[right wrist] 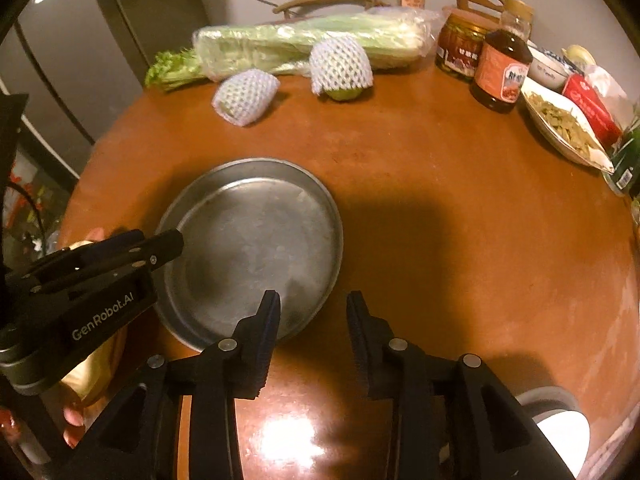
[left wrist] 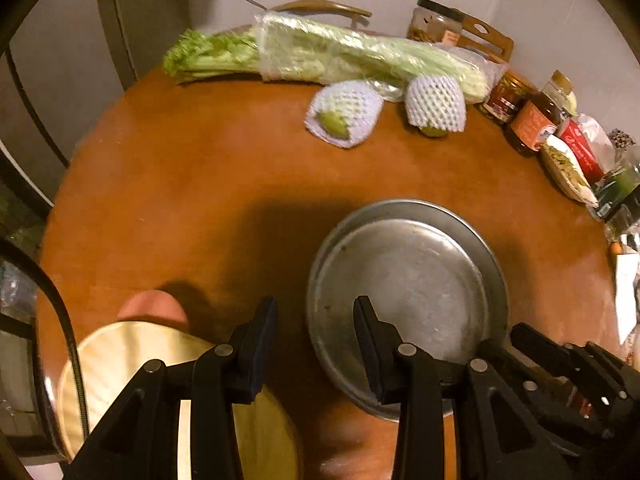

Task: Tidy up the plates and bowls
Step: 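Grasp the metal tray rim with the right gripper and lift it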

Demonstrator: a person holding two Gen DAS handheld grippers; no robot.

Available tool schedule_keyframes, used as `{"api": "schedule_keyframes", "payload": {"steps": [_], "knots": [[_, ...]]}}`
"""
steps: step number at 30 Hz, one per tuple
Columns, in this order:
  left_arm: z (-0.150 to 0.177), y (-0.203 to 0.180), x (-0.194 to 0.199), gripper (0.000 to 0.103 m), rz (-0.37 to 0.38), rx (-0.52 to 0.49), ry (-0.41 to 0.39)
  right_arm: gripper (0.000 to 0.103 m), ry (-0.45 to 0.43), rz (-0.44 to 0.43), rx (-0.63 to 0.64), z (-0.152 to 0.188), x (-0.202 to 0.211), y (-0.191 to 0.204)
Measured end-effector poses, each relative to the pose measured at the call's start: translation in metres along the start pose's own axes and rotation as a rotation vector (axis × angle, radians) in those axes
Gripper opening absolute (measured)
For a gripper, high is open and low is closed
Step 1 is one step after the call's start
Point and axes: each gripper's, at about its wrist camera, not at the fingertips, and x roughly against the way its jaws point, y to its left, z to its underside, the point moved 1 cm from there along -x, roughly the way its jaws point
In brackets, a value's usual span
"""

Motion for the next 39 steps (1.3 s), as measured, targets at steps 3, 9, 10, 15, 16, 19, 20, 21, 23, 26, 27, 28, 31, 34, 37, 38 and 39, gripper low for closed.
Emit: {"api": "schedule_keyframes", "payload": {"steps": [3, 9, 10, 15, 16, 19, 20, 21, 23, 26, 27, 28, 31, 34, 37, 38, 39], "knots": [[-0.001, -0.001, -0.002, 0.039, -0.002, -0.001, -0.001, 0.036, 0.023, 0.001, -0.001, -0.002, -0.007, 0.002], [-0.001, -0.006, -0.004, 0.039, 0.050, -0.019, 0.019, 0.035, 0.005, -0.015, 0.019, -0.002, -0.016, 0.008], [-0.001, -0.007, -0.005, 0.039, 0.039, -0.026, 0.016, 0.035, 0.001, -0.011, 0.021, -0.002, -0.017, 0.009], [-0.001, -0.008, -0.006, 0.036, 0.012, -0.045, 0.016, 0.033, -0.011, -0.026, 0.007, -0.003, -0.016, 0.008], [-0.001, -0.008, -0.006, 0.036, 0.012, -0.047, 0.016, 0.032, -0.013, -0.030, 0.002, -0.003, -0.015, 0.007], [-0.001, -0.005, -0.005, 0.034, 0.022, -0.042, 0.013, 0.032, -0.024, -0.037, 0.001, -0.001, -0.012, 0.007], [0.000, -0.004, -0.004, 0.034, 0.028, -0.037, 0.010, 0.032, -0.025, -0.042, -0.002, -0.001, -0.010, 0.007], [0.000, -0.003, -0.003, 0.034, 0.035, -0.031, 0.009, 0.032, -0.028, -0.050, -0.005, -0.001, -0.008, 0.006], [0.000, 0.000, 0.002, 0.034, 0.056, -0.016, 0.002, 0.032, -0.043, -0.071, -0.015, -0.001, -0.001, 0.004], [0.000, 0.001, 0.013, 0.034, 0.077, -0.007, -0.020, 0.032, -0.068, -0.084, -0.020, -0.002, 0.009, 0.003], [0.000, 0.001, 0.016, 0.034, 0.077, -0.007, -0.027, 0.032, -0.074, -0.087, -0.018, -0.002, 0.012, 0.002], [0.000, 0.000, 0.021, 0.034, 0.076, -0.008, -0.039, 0.032, -0.083, -0.093, -0.017, -0.002, 0.016, 0.003], [0.000, -0.001, 0.034, 0.034, 0.070, -0.011, -0.068, 0.032, -0.108, -0.103, -0.012, -0.001, 0.025, 0.003], [0.001, 0.000, 0.046, 0.034, 0.066, -0.010, -0.093, 0.032, -0.134, -0.109, 0.002, -0.001, 0.037, 0.007], [0.004, 0.000, 0.060, 0.034, 0.057, -0.009, -0.122, 0.032, -0.154, -0.116, 0.017, 0.002, 0.049, 0.010], [0.005, -0.001, 0.065, 0.034, 0.055, -0.010, -0.135, 0.032, -0.160, -0.120, 0.021, 0.002, 0.052, 0.011], [0.006, -0.001, 0.070, 0.034, 0.051, -0.011, -0.146, 0.032, -0.166, -0.125, 0.024, 0.003, 0.055, 0.012]]}}
